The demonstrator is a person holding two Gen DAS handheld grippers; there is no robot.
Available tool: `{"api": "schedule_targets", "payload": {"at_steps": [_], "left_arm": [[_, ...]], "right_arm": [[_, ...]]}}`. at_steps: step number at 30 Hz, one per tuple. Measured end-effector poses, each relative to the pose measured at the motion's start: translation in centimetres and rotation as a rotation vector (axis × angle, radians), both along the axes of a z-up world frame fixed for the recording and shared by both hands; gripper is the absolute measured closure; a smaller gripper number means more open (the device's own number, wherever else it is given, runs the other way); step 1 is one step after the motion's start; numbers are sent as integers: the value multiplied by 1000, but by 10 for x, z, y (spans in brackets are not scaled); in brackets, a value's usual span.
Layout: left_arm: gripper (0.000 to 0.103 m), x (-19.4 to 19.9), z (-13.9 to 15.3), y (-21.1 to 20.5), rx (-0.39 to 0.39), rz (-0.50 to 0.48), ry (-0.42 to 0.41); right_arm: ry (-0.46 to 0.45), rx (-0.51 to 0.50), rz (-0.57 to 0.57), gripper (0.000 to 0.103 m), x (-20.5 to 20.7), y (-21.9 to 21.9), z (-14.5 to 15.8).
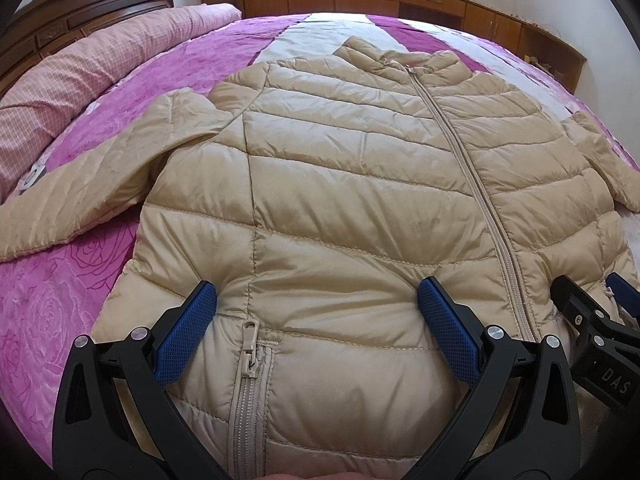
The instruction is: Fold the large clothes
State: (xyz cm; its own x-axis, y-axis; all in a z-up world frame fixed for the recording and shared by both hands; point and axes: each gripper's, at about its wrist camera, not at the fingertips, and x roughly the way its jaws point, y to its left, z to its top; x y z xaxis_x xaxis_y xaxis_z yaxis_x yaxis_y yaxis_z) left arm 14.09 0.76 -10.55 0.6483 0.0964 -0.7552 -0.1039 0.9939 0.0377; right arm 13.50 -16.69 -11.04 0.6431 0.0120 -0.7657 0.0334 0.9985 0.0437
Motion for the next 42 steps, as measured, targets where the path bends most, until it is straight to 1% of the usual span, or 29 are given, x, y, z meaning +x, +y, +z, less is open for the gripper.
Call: {"api": "schedule_targets", "payload": {"at_steps": [15,42], "left_arm": [[3,0,0,2,-17,-3,-2],[3,-1,0,1,-14,-2,-3]], "right_arm": [[0,1,0,5,0,0,0],[0,1,0,5,0,0,0]]}}
